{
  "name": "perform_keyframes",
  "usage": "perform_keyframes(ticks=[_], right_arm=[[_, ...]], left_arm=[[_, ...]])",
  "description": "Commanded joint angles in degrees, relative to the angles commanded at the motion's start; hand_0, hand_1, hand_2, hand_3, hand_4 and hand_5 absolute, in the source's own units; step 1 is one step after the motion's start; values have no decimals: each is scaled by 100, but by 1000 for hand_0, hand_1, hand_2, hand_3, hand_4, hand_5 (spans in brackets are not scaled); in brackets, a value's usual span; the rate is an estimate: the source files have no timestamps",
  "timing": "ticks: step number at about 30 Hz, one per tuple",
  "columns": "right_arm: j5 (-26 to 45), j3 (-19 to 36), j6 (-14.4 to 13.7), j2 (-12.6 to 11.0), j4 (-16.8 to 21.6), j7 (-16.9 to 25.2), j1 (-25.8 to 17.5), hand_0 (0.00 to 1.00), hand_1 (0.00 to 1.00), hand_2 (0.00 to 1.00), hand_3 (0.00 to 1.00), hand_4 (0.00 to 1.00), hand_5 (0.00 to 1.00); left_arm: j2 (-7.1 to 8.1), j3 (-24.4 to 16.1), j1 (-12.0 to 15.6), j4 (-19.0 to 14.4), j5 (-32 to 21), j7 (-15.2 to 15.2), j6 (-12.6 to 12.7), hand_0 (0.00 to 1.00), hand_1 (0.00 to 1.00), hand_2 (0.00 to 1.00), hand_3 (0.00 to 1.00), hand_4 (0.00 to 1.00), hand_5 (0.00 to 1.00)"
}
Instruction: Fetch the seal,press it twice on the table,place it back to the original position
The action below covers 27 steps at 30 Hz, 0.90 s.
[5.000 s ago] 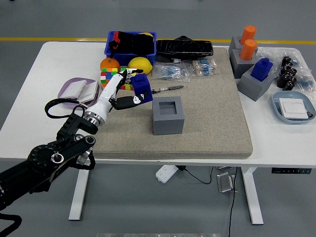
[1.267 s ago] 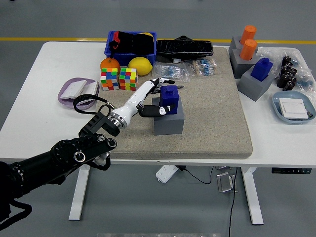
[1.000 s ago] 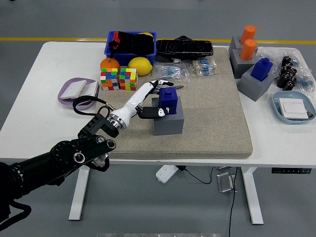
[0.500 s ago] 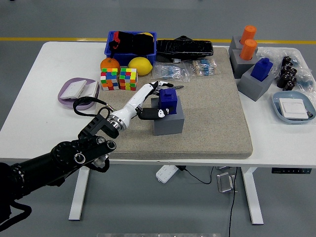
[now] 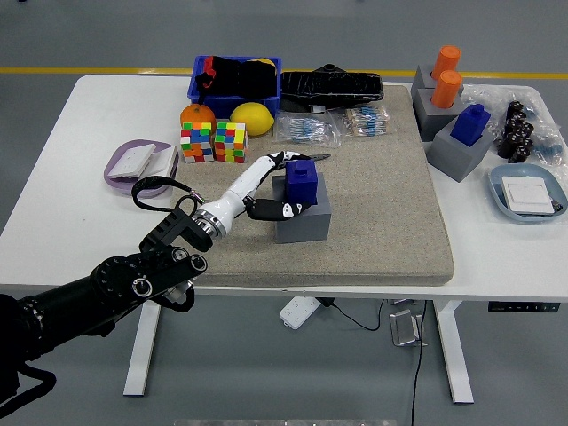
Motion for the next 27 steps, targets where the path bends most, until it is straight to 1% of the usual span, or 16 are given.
perform_keyframes(ticks=[2, 3, 8, 9, 14, 15, 20, 21, 26, 27], right_arm=[[7, -2, 1, 1, 1, -1, 1, 886, 742, 726, 760, 853, 514], [4, 3, -2, 0, 2, 0, 0, 886, 742, 726, 759, 853, 513], [-1, 22, 0, -1, 1, -1, -9, 886, 742, 726, 759, 853, 513], [-8, 26, -1, 0, 0, -1, -12, 886, 742, 726, 759, 853, 514], [-22, 54, 1, 16, -5, -2, -25, 886, 742, 726, 759, 853, 514], [-25, 65, 0, 19, -6, -1, -30, 886, 742, 726, 758, 852, 515], [-48, 113, 2, 25, -9, -1, -55, 886, 742, 726, 758, 852, 515], [-52, 123, 2, 28, -10, -1, -59, 886, 742, 725, 759, 853, 513], [-39, 137, 4, 45, -7, 0, -59, 886, 742, 725, 759, 853, 513], [-38, 148, 4, 51, -6, 1, -58, 886, 742, 725, 757, 852, 513]], left_arm=[[0, -5, -2, 2, 0, -3, -2, 915, 904, 827, 852, 919, 2], [1, -10, -3, 2, -2, -4, -6, 920, 911, 837, 856, 939, 2], [4, -35, 9, 14, -4, -7, -37, 920, 911, 837, 856, 939, 2], [6, -45, 13, 17, -9, 0, -58, 943, 963, 894, 914, 987, 10], [20, -170, 52, 41, -84, -26, -174, 943, 963, 894, 914, 987, 10], [26, -199, 58, 46, -99, -36, -199, 987, 998, 994, 998, 998, 252], [52, -358, 72, 74, -158, -48, -382, 987, 998, 994, 998, 998, 252], [58, -398, 77, 70, -173, -43, -429, 998, 998, 998, 998, 998, 357], [105, -614, 102, -11, -264, -28, -665, 998, 998, 998, 998, 998, 357], [121, -654, 108, -30, -302, -35, -706, 998, 998, 998, 998, 998, 524]])
